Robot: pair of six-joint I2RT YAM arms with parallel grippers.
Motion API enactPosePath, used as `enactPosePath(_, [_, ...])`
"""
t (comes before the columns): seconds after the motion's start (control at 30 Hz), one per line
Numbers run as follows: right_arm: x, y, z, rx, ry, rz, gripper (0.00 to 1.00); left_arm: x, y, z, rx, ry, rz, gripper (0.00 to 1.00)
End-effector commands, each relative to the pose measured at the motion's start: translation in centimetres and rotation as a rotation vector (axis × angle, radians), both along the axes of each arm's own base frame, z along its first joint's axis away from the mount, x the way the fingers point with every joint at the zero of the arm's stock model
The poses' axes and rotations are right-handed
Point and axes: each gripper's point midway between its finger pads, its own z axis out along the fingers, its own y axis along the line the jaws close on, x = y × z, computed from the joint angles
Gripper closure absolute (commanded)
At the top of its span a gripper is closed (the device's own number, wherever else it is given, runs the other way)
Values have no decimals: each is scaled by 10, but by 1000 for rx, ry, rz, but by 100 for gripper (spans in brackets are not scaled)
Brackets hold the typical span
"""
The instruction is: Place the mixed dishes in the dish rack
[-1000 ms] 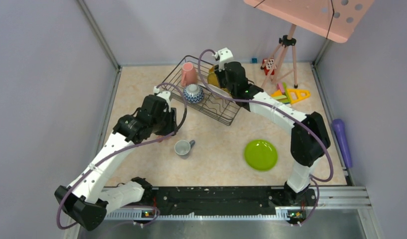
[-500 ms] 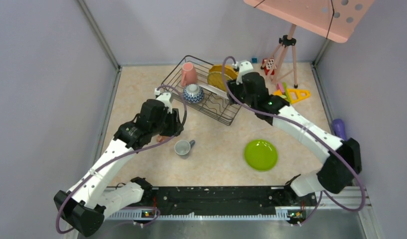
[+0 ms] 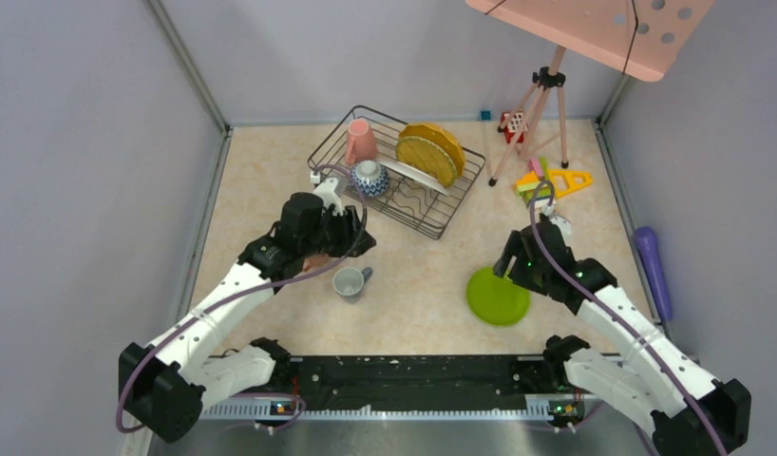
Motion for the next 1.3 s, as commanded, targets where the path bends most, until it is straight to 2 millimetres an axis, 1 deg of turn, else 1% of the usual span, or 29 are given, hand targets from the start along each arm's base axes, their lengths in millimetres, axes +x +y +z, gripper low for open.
enactPosePath(0.0, [-39, -18, -26, 101, 146, -246, 28, 3, -24, 17, -111, -70, -81, 52])
enactPosePath(0.13, [-57, -33, -45, 75, 206, -341, 26, -2, -35, 11, -106, -63, -138, 52])
enactPosePath(0.2, [-65, -34, -54, 74, 245, -369, 26, -3, -38, 10, -109, -69, -157, 52])
enactPosePath(0.4, [-79, -27, -77, 156, 305, -426, 30, -15, -50, 5, -180, -88, -223, 52])
enactPosePath(0.53, [-85, -27, -90, 212, 295, -481, 32, -19, -48, -1, -168, -78, -223, 52])
enactPosePath(0.63, [-84, -20, -100, 287, 282, -490, 33, -21, -43, -1, -163, -84, -210, 52])
enactPosePath(0.7, [-84, -16, -107, 334, 275, -503, 40, -22, -41, -1, -160, -89, -201, 52])
enactPosePath(0.77, [-87, -16, -114, 360, 281, -531, 55, -23, -38, -1, -156, -89, -191, 52])
enactPosePath(0.8, [-87, -16, -114, 368, 279, -539, 64, -24, -37, -1, -154, -88, -185, 52])
enactPosePath(0.83, [-88, -17, -113, 371, 276, -551, 71, -25, -36, 0, -154, -89, -182, 52])
enactPosePath(0.93, [-87, -26, -103, 349, 240, -574, 81, -26, -35, 3, -162, -96, -176, 51])
enactPosePath(0.97, [-84, -27, -97, 348, 219, -569, 88, -27, -36, 4, -170, -93, -181, 51])
enactPosePath(1.0, [-81, -27, -90, 352, 193, -553, 100, -28, -38, 6, -180, -89, -195, 51])
enactPosePath(1.07, [-73, -23, -73, 372, 141, -512, 100, -31, -44, 8, -204, -68, -217, 50])
enactPosePath(1.2, [-58, -13, -36, 393, 25, -369, 100, -39, -60, 15, -304, -13, -269, 46])
enactPosePath(1.23, [-55, -11, -28, 397, -4, -337, 100, -39, -66, 24, -349, -26, -290, 42])
enactPosePath(1.27, [-53, -9, -20, 403, -26, -309, 100, -41, -70, 26, -379, -8, -300, 39])
